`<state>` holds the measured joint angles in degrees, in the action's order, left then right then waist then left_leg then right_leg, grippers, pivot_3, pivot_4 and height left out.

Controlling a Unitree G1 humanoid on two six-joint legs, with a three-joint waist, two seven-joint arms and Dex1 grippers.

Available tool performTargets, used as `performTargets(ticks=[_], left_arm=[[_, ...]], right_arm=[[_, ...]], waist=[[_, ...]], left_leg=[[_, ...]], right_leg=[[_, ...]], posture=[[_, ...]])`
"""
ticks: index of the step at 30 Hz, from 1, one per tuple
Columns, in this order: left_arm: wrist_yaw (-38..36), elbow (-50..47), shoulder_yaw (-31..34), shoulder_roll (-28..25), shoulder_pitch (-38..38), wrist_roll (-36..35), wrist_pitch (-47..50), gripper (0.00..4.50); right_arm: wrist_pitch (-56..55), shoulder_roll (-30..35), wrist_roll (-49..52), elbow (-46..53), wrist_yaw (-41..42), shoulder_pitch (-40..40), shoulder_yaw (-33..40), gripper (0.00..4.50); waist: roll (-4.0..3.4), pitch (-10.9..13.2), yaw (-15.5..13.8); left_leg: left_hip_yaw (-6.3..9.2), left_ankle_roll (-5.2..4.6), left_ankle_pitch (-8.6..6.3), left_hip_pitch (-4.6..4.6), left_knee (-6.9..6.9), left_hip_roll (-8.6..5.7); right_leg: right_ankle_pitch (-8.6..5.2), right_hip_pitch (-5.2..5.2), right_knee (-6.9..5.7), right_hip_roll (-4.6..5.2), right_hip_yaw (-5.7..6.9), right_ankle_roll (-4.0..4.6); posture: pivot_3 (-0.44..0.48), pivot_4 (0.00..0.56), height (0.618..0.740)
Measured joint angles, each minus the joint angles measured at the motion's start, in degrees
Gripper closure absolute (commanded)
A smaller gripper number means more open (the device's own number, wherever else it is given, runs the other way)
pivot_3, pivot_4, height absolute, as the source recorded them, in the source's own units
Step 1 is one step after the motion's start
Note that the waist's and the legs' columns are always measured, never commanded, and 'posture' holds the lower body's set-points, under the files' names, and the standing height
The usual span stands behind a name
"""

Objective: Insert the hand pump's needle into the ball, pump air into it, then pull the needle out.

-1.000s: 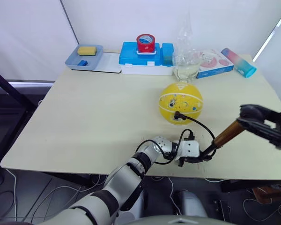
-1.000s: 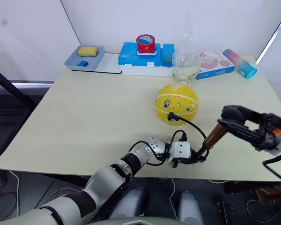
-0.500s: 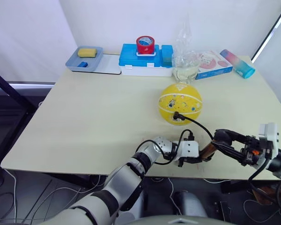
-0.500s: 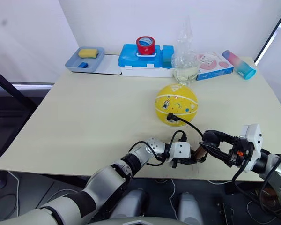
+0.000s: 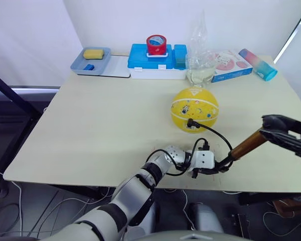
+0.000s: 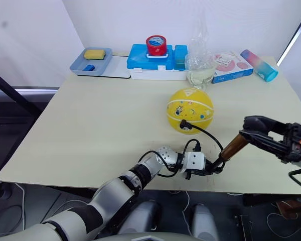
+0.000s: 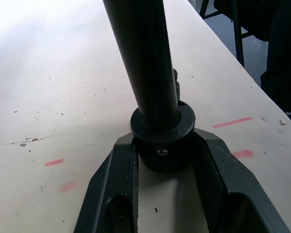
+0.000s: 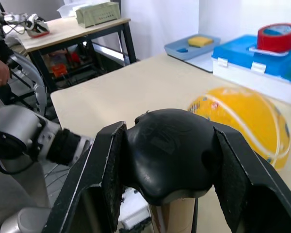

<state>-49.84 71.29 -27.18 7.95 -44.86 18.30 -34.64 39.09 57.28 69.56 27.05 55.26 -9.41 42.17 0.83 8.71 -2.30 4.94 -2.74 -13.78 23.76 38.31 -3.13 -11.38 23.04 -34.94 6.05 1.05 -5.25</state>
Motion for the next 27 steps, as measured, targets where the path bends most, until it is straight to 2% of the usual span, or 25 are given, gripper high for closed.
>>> performTargets(ticks=[7, 10, 12, 19, 22, 27], left_arm=[[0.0, 0.2, 0.0, 0.0, 0.0, 0.0, 0.2, 3.40], [0.1, 0.6, 0.0, 0.0, 0.0, 0.0, 0.9, 3.40], [0.4, 0.8, 0.0, 0.0, 0.0, 0.1, 1.4, 3.40], [0.5, 0.9, 0.0, 0.0, 0.1, 0.1, 1.5, 3.40], [0.5, 0.9, 0.0, 0.0, 0.1, 0.1, 1.4, 3.40], [0.5, 0.7, 0.0, 0.0, 0.2, 0.1, 1.1, 3.40]], right_arm=[[1.2, -0.7, -0.8, 1.8, -0.7, 0.9, 0.6, 2.56], [-3.2, -3.5, -5.1, 2.1, 0.4, -0.9, -3.3, 2.56], [-6.9, -5.8, -9.7, 2.1, 0.5, -1.6, -8.6, 2.56], [-17.3, -12.6, -22.6, -2.1, 0.6, -2.2, -22.0, 2.56], [-19.2, -13.5, -25.0, -3.6, 0.6, -2.8, -24.2, 2.56], [-17.7, -12.9, -23.4, -4.0, 1.4, -2.7, -22.8, 2.56]], waist=[[0.16, -0.1, 0.0], [0.56, -0.3, 0.1], [0.68, -0.4, 0.2], [0.61, -0.5, 0.2], [0.59, -0.5, 0.2], [0.39, -0.3, 0.1]], left_leg=[[0.04, 0.00, 0.00, -0.03, -0.01, 0.01], [0.06, 0.00, 0.00, -0.20, 0.00, 0.06], [0.04, 0.02, -0.01, -0.45, 0.00, 0.10], [0.00, 0.25, -0.14, -0.72, -0.10, 0.14], [-0.03, 0.22, -0.13, -0.73, -0.09, 0.13], [-0.05, 0.23, -0.13, -0.68, -0.09, 0.12]], right_leg=[[0.00, -0.01, -0.01, -0.03, 0.03, 0.00], [0.00, -0.20, 0.00, -0.05, 0.08, 0.00], [-0.02, -0.48, 0.00, -0.04, 0.07, 0.00], [-0.03, -0.59, -0.02, -0.06, 0.03, 0.00], [-0.02, -0.59, -0.02, -0.06, -0.02, 0.00], [-0.02, -0.58, -0.02, -0.05, -0.04, 0.00]], posture=[[0.000, 0.150, 0.739], [0.000, 0.150, 0.739], [0.000, 0.150, 0.739], [0.000, 0.150, 0.739], [0.000, 0.150, 0.739], [0.000, 0.150, 0.739]])
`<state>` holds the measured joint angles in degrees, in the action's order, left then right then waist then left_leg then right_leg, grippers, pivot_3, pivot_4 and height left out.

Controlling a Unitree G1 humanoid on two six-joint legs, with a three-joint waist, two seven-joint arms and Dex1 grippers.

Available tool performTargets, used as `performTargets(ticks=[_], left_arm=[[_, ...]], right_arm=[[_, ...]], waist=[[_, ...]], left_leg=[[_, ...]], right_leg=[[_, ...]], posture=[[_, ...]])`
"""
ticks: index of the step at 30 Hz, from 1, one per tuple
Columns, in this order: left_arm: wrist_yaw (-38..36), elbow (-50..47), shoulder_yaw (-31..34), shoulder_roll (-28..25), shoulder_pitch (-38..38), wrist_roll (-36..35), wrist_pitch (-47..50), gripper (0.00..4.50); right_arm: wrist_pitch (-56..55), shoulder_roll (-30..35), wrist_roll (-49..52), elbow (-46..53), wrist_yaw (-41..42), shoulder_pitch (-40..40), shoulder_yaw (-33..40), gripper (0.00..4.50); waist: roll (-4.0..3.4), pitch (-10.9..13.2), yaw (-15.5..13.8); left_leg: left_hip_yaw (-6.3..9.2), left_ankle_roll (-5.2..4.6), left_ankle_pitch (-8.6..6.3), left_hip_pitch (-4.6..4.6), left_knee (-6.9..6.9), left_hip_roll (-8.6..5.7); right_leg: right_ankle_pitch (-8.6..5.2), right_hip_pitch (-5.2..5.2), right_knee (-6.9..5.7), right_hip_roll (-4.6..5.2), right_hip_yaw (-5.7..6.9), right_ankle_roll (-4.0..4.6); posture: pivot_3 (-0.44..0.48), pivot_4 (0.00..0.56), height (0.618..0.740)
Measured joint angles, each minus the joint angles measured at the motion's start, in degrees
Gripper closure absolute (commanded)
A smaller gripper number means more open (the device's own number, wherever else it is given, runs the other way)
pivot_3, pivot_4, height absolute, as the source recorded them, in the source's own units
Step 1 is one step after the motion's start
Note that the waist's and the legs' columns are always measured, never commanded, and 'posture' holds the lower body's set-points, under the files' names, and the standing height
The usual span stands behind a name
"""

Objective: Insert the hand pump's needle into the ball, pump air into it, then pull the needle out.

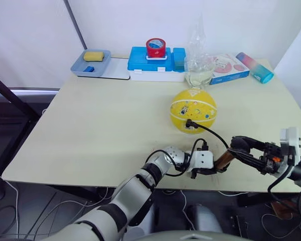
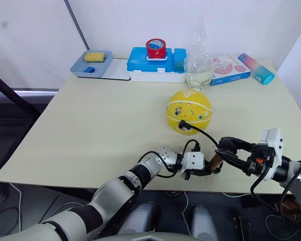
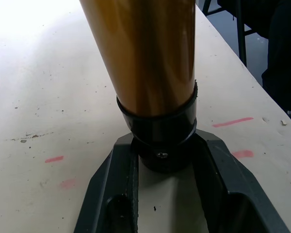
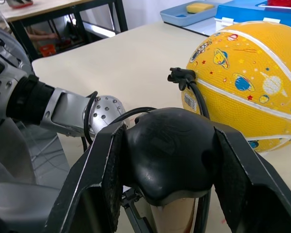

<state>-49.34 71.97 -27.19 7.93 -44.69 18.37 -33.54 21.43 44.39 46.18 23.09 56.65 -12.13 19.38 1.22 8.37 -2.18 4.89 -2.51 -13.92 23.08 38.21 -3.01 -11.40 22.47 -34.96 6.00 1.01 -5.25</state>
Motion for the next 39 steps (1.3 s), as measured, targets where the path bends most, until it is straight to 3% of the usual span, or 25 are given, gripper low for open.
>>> performTargets(ticks=[5, 10, 15, 23, 27, 33, 39], left_arm=[[-0.3, -0.4, 0.0, 0.0, 0.0, 0.0, -0.6, 3.40], [-0.3, -0.5, 0.0, 0.0, -0.1, -0.1, -0.7, 3.40], [-0.5, -0.5, 0.0, 0.0, -0.1, -0.4, -0.8, 3.40], [-0.7, -0.2, 0.1, 0.0, -0.1, -0.4, -0.3, 3.40], [-0.6, 0.9, 1.1, 0.0, -0.2, -0.6, 1.1, 3.40], [-1.2, 2.2, 2.1, 0.0, -0.1, -0.6, 2.3, 3.40], [-1.9, 2.5, 2.5, -0.1, -0.1, -0.6, 2.5, 3.40]], right_arm=[[7.1, 4.8, 8.7, 1.2, 0.6, 1.0, 7.2, 2.56], [16.8, 11.9, 21.4, 2.9, -0.7, 4.4, 19.8, 2.56], [22.5, 15.3, 26.3, 2.9, -3.2, 7.1, 24.5, 2.56], [19.5, 12.2, 22.5, 6.4, -2.1, 5.5, 23.8, 2.56], [10.9, 7.4, 17.1, 7.3, -1.0, 4.9, 16.9, 2.56], [-2.1, 2.1, 11.2, 6.0, -0.9, 4.8, 7.8, 2.56], [-6.7, 1.2, 10.0, 5.0, -2.4, 4.8, 4.4, 2.56]], waist=[[-0.42, 0.2, -0.1], [-0.39, 0.3, -0.1], [-0.38, 0.3, -0.1], [-0.13, 0.1, -0.1], [0.65, -0.4, 0.3], [1.17, -1.3, 1.3], [1.30, -1.6, 1.3]], left_leg=[[-0.02, -0.21, 0.12, 0.24, 0.01, -0.05], [0.06, -0.22, 0.13, 0.39, 0.05, -0.06], [0.06, -0.23, 0.13, 0.64, 0.10, -0.07], [0.07, -0.23, 0.13, 0.58, 0.09, -0.06], [0.06, 0.05, -0.04, -0.12, 0.02, 0.11], [0.30, 0.20, -0.13, -0.58, -0.16, 0.20], [0.43, 0.28, -0.18, -0.65, -0.25, 0.25]], right_leg=[[0.01, 0.20, 0.01, 0.02, -0.03, -0.01], [0.01, 0.28, 0.04, 0.02, 0.04, 0.00], [0.02, 0.52, 0.03, 0.04, 0.08, 0.01], [0.02, 0.50, 0.01, 0.01, 0.08, 0.00], [-0.11, -0.14, 0.04, 0.01, 0.17, 0.18], [-0.17, -0.66, 0.21, 0.06, 0.43, 0.24], [-0.24, -0.66, 0.20, 0.05, 0.55, 0.37]], posture=[[0.000, 0.150, 0.739], [0.000, 0.150, 0.739], [0.000, 0.150, 0.739], [0.000, 0.150, 0.739], [0.000, 0.150, 0.739], [0.000, 0.150, 0.739], [0.000, 0.150, 0.739]])
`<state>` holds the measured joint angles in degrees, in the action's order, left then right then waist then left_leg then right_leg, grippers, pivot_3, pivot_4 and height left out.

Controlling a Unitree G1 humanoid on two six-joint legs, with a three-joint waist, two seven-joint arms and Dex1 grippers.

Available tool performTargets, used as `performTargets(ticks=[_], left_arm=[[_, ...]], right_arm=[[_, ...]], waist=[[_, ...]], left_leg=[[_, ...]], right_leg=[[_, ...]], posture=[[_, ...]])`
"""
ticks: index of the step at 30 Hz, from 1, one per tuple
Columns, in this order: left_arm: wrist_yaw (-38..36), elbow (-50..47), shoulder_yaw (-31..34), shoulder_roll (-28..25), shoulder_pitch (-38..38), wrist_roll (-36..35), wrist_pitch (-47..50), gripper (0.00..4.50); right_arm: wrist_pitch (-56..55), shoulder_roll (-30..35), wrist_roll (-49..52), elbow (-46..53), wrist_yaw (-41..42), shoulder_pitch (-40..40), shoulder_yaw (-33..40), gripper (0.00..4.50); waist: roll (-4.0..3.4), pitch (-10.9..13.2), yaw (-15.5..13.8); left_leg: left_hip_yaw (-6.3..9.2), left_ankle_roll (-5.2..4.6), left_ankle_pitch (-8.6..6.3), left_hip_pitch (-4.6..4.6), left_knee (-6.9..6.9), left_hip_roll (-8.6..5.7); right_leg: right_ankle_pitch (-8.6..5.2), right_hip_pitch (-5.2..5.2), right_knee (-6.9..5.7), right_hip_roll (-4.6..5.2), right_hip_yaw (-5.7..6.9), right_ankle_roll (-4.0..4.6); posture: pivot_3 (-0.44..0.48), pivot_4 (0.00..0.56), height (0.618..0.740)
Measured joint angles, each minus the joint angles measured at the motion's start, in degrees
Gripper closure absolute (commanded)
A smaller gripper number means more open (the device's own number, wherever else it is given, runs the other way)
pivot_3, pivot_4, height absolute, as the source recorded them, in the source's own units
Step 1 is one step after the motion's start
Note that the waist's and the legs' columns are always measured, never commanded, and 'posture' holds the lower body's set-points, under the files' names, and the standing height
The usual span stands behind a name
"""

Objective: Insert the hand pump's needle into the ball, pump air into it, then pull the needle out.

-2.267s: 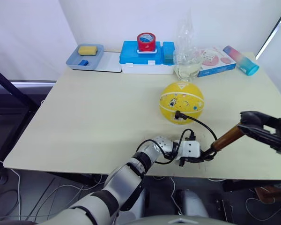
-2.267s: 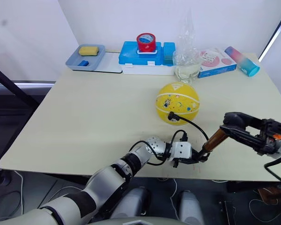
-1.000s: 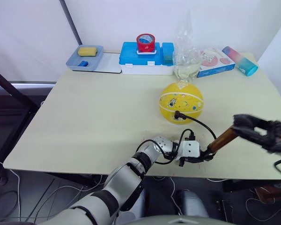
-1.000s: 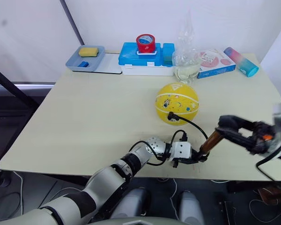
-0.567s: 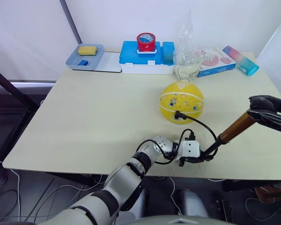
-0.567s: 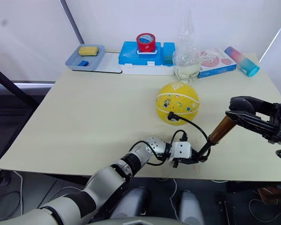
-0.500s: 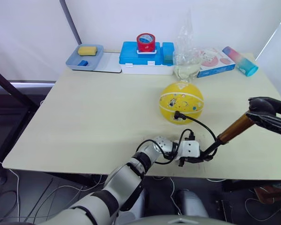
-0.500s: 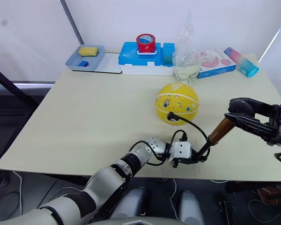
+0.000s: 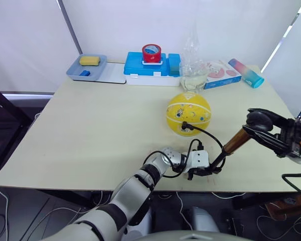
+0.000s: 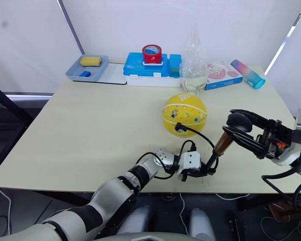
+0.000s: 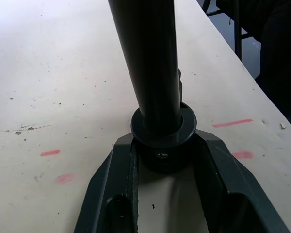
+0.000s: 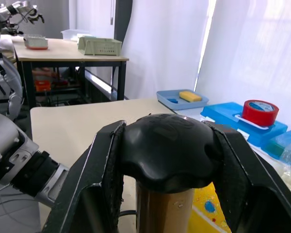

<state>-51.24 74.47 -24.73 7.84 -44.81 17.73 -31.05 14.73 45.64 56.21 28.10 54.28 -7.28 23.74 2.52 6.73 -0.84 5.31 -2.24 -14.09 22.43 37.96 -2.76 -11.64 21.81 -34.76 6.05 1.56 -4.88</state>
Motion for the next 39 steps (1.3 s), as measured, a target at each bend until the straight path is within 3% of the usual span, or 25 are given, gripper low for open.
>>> performTargets(ticks=[4, 7, 10, 24, 31, 39], left_arm=[[-0.4, -0.2, -0.1, 0.0, 0.0, 0.2, -0.6, 3.41], [-1.4, -1.0, -0.2, 0.1, 0.0, 0.1, -1.8, 3.41], [-2.2, -1.3, -0.2, 0.1, 0.0, 0.1, -2.3, 3.41], [-2.3, -1.5, -0.1, 0.1, 0.0, 0.1, -2.6, 3.41], [-2.5, -2.1, 0.0, 0.1, 0.0, 0.0, -2.9, 3.41], [-2.7, -2.8, -0.1, 0.1, 0.0, -0.1, -3.2, 3.41]], right_arm=[[2.2, 1.4, -1.8, -2.7, -0.8, -1.9, -3.9, 2.56], [4.8, 1.6, -2.8, -5.0, -1.2, -2.5, -5.4, 2.56], [7.5, 2.5, -2.9, -6.0, -1.3, -2.5, -5.6, 2.56], [8.8, 1.2, -8.7, -6.7, -0.8, -2.6, -8.9, 2.56], [11.0, 1.4, -6.9, -6.8, 1.0, -3.1, -5.1, 2.56], [22.7, 9.8, 7.7, -4.3, 1.7, 0.1, 9.9, 2.56]], waist=[[-0.06, 0.0, -0.1], [-0.99, 0.4, -0.2], [-1.33, 0.6, -0.3], [-1.31, 0.9, -0.6], [-1.56, 1.4, -0.6], [-1.75, 1.9, -1.1]], left_leg=[[0.06, 0.00, 0.00, -0.01, -0.15, 0.00], [-0.05, -0.15, 0.07, 0.30, -0.15, -0.19], [-0.05, -0.31, 0.10, 0.34, -0.28, -0.21], [-0.10, -0.32, 0.10, 0.34, -0.34, -0.21], [-0.11, -0.32, 0.11, 0.38, -0.33, -0.24], [-0.25, -0.33, 0.12, 0.61, -0.32, -0.32]], right_leg=[[-0.03, 0.01, 0.00, 0.00, 0.08, 0.05], [0.06, 0.29, -0.01, 0.07, 0.00, -0.11], [0.00, 0.38, -0.02, 0.04, 0.04, -0.04], [-0.10, 0.41, 0.00, 0.02, 0.04, -0.20], [-0.09, 0.42, 0.00, 0.04, 0.02, -0.20], [-0.08, 0.74, -0.08, 0.08, -0.12, -0.20]], posture=[[0.000, 0.150, 0.739], [0.000, 0.150, 0.739], [0.000, 0.150, 0.739], [0.000, 0.150, 0.739], [0.000, 0.150, 0.739], [0.000, 0.150, 0.739]])
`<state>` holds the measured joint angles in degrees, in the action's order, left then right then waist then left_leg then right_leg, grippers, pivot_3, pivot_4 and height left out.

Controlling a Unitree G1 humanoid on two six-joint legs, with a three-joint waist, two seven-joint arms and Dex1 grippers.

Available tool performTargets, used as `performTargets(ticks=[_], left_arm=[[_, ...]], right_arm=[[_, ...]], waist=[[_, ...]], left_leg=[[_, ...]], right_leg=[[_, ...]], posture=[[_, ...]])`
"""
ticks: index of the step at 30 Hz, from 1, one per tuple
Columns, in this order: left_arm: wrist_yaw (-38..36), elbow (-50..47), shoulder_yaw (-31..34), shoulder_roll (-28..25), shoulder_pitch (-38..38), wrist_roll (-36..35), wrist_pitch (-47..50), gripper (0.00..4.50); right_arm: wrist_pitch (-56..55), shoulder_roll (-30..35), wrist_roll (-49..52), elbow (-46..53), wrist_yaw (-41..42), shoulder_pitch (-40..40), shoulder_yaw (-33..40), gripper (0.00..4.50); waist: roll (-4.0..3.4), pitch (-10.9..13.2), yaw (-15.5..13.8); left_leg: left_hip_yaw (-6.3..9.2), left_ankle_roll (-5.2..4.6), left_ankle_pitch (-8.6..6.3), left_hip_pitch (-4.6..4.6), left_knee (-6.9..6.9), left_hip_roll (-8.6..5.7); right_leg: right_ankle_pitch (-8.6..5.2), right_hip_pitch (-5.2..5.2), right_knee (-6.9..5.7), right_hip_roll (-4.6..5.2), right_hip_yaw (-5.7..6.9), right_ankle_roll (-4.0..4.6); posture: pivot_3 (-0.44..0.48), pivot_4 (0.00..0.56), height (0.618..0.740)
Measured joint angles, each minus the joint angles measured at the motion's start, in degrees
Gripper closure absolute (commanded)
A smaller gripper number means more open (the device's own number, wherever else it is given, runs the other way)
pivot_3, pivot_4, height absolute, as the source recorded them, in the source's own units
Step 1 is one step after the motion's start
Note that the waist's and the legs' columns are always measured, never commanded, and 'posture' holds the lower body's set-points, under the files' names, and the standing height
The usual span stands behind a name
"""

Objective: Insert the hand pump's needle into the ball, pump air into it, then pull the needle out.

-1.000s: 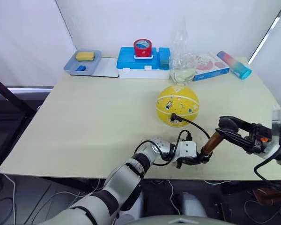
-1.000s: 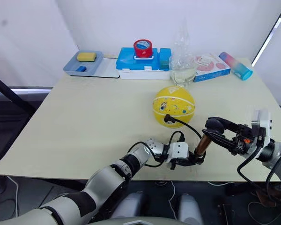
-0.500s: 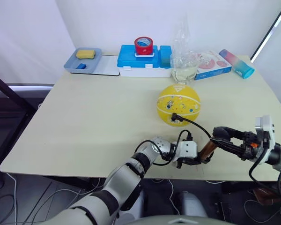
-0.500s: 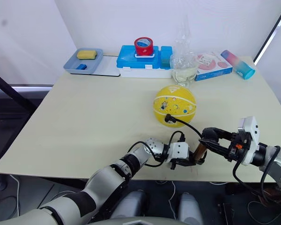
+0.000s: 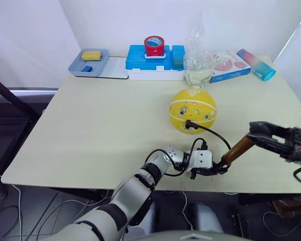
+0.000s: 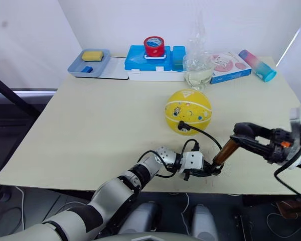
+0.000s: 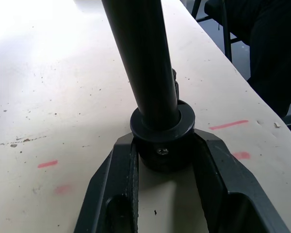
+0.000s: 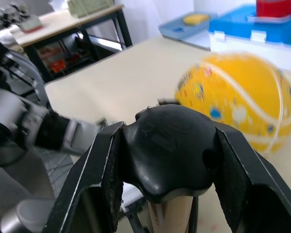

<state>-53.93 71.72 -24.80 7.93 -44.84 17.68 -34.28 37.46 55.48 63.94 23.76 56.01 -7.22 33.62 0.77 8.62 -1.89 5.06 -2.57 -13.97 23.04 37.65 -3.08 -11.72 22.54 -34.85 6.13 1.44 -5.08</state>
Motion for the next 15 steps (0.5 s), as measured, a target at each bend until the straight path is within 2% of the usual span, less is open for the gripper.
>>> performTargets(ticks=[3, 8, 12, 15], left_arm=[[0.0, 0.0, 0.0, 0.0, 0.0, 0.0, 0.0, 3.41], [0.0, 0.0, 0.0, 0.0, 0.0, 0.0, -0.1, 3.41], [0.0, 0.0, 0.0, 0.0, 0.0, 0.0, -0.1, 3.41], [0.2, 0.1, -0.1, 0.0, 0.0, 0.1, 0.0, 3.41]], right_arm=[[4.3, 3.2, 4.3, 0.0, -0.4, 2.8, 4.5, 2.56], [8.8, 6.5, 7.6, 0.1, -1.6, 5.6, 7.6, 2.56], [8.8, 5.6, 6.7, 1.5, -1.8, 5.4, 7.3, 2.56], [6.1, 3.1, 3.0, 3.5, -1.4, 2.9, 4.3, 2.56]], waist=[[0.02, 0.1, -0.1], [0.07, 0.1, -0.3], [0.14, 0.1, -0.3], [0.25, 0.1, -0.3]], left_leg=[[-0.02, 0.00, 0.00, 0.02, 0.00, 0.03], [-0.02, 0.00, 0.00, 0.05, 0.00, 0.03], [-0.02, 0.00, 0.00, 0.05, 0.00, 0.04], [-0.02, 0.00, 0.00, -0.01, 0.00, 0.06]], right_leg=[[0.00, 0.03, 0.00, -0.01, -0.02, 0.00], [0.01, 0.06, 0.01, -0.01, -0.02, 0.02], [0.00, 0.05, 0.00, -0.02, -0.02, 0.02], [0.00, 0.02, -0.01, -0.04, -0.01, 0.01]], posture=[[0.000, 0.150, 0.739], [0.000, 0.150, 0.739], [0.000, 0.150, 0.739], [0.000, 0.150, 0.739]])
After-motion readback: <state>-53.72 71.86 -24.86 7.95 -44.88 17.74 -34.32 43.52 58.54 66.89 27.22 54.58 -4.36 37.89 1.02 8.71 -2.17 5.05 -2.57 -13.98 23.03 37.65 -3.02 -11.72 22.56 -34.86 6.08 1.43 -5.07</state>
